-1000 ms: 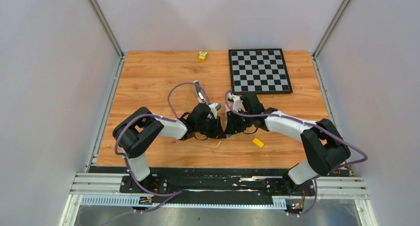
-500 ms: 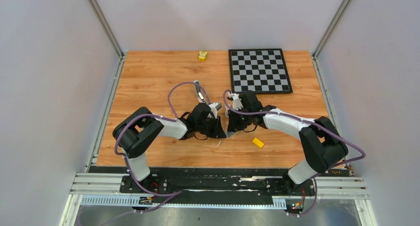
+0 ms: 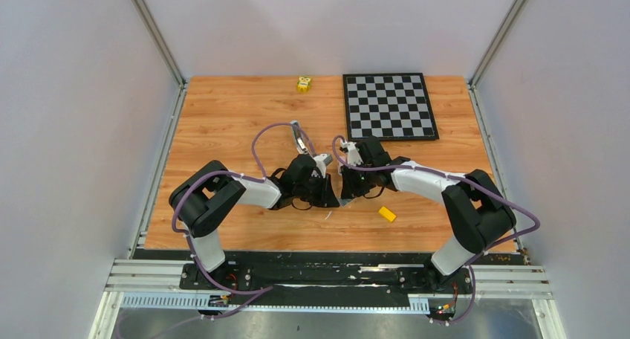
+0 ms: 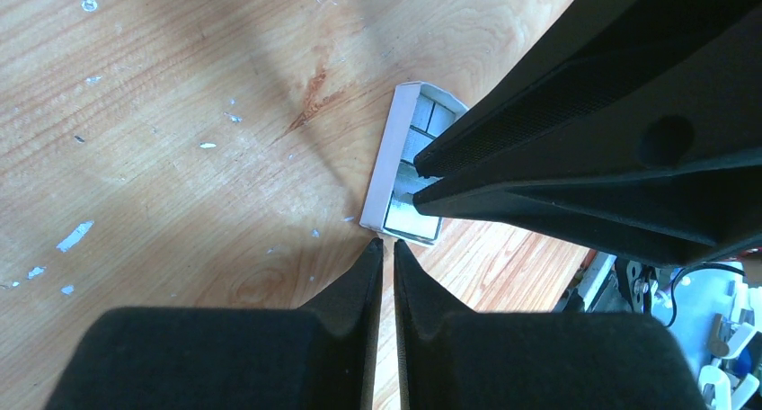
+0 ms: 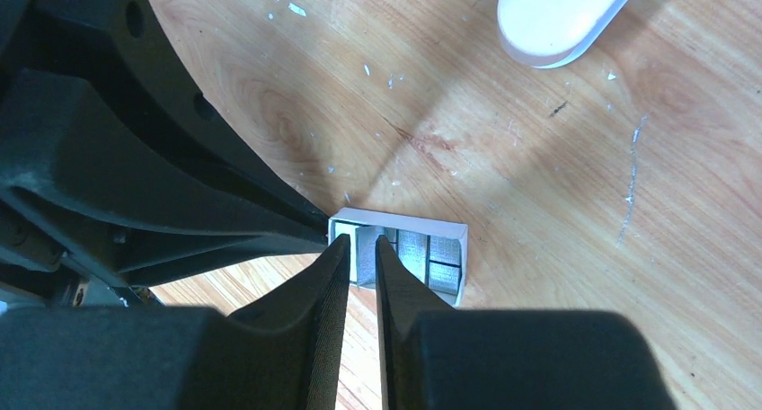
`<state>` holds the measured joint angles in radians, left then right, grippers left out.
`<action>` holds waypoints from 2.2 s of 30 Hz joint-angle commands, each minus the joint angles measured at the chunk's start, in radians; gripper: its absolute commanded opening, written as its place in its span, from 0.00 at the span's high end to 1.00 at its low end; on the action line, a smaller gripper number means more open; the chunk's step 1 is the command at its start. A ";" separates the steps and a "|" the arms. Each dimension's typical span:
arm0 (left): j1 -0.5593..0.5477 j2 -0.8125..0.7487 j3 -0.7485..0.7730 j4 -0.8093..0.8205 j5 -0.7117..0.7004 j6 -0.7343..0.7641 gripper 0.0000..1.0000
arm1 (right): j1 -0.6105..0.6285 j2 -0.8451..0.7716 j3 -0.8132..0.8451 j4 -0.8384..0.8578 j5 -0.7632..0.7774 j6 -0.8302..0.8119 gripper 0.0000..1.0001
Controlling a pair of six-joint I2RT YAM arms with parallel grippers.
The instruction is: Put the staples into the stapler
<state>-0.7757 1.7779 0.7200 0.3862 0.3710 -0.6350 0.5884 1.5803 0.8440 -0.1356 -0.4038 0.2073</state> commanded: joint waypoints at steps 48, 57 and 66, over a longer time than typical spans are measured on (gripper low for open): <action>0.151 -0.413 -0.100 -0.055 0.118 0.020 0.49 | -0.022 -0.202 0.002 0.075 -0.174 0.153 1.00; 0.260 -0.547 -0.211 0.303 0.306 -0.239 0.24 | -0.043 -0.361 -0.043 0.342 -0.238 0.417 1.00; 0.261 -0.500 -0.238 0.592 0.386 -0.406 0.17 | -0.044 -0.393 -0.138 0.662 -0.248 0.693 1.00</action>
<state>-0.5194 1.2488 0.4984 0.8116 0.7017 -0.9478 0.5556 1.1965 0.7486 0.3408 -0.6254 0.7414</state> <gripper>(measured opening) 0.833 0.003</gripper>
